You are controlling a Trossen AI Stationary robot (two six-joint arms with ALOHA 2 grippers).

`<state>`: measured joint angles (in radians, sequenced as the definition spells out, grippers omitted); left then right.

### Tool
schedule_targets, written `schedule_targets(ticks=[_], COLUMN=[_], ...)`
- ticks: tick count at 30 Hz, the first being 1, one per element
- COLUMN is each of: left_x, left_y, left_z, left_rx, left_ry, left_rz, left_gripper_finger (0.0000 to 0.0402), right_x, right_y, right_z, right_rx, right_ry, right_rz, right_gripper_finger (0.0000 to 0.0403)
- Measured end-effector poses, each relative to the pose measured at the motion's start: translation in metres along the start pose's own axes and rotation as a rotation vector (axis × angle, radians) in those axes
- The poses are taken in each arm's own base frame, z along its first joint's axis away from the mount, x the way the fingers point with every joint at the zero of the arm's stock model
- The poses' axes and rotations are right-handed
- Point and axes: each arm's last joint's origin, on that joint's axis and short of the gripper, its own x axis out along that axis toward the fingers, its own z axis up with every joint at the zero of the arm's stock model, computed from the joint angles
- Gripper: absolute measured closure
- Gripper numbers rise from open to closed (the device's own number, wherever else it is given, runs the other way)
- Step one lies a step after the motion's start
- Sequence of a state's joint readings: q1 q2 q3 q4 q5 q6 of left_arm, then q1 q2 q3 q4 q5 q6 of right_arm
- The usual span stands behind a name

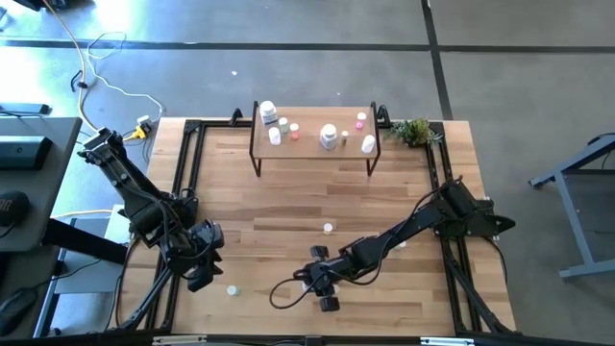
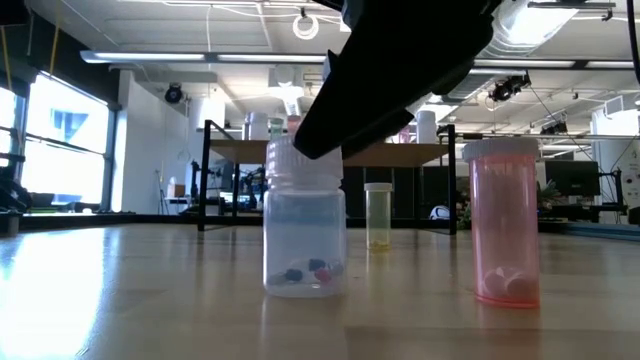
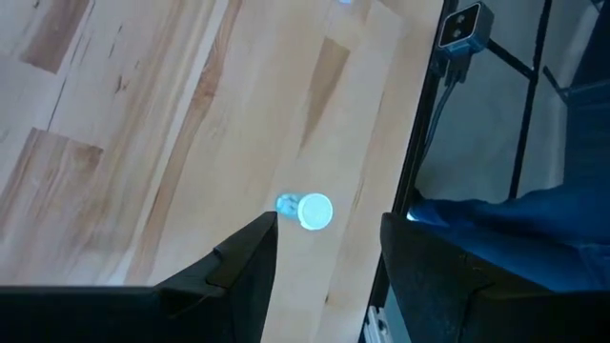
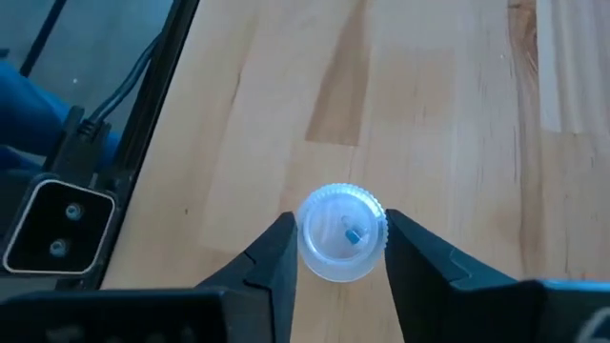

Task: Pick and place medicine bottles onto shelf by color
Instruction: Put the transparent pill bottle on the shelf

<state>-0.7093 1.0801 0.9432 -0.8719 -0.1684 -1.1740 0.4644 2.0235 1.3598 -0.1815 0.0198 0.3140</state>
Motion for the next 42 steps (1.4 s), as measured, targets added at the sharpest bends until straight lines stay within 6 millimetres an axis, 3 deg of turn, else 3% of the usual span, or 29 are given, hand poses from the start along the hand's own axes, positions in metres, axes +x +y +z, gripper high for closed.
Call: schedule_targets(ticks=[9,14,23,31,42], left_x=[-0.002,-0.009,-0.029,-0.043,-0.051], left_y=[0.004,0.011,0.032,0.054,0.079], left_z=[0.007,0.017,0.039,0.057,0.078], left_rx=[0.073,0.163,0.289,0.373,0.341], left_ry=[-0.036,-0.109,-0.284,-0.387,-0.475], left_rz=[0.011,0.028,0.108,0.232,0.453], left_gripper_finger=[0.0222,0.0222,0.0222,0.0222,0.0222], right_x=[-0.008,-0.028,-0.074,-0.121,-0.202], right_y=[0.002,-0.001,-0.025,-0.057,-0.124], right_z=[0.006,0.019,0.047,0.068,0.084], right_rx=[0.097,0.160,0.323,0.380,0.367], right_ry=[-0.027,-0.113,-0.312,-0.483,-0.639], right_rz=[0.017,-0.042,-0.187,-0.378,-0.592], right_gripper_finger=[0.0291,0.0291,0.0291,0.0292,0.0292])
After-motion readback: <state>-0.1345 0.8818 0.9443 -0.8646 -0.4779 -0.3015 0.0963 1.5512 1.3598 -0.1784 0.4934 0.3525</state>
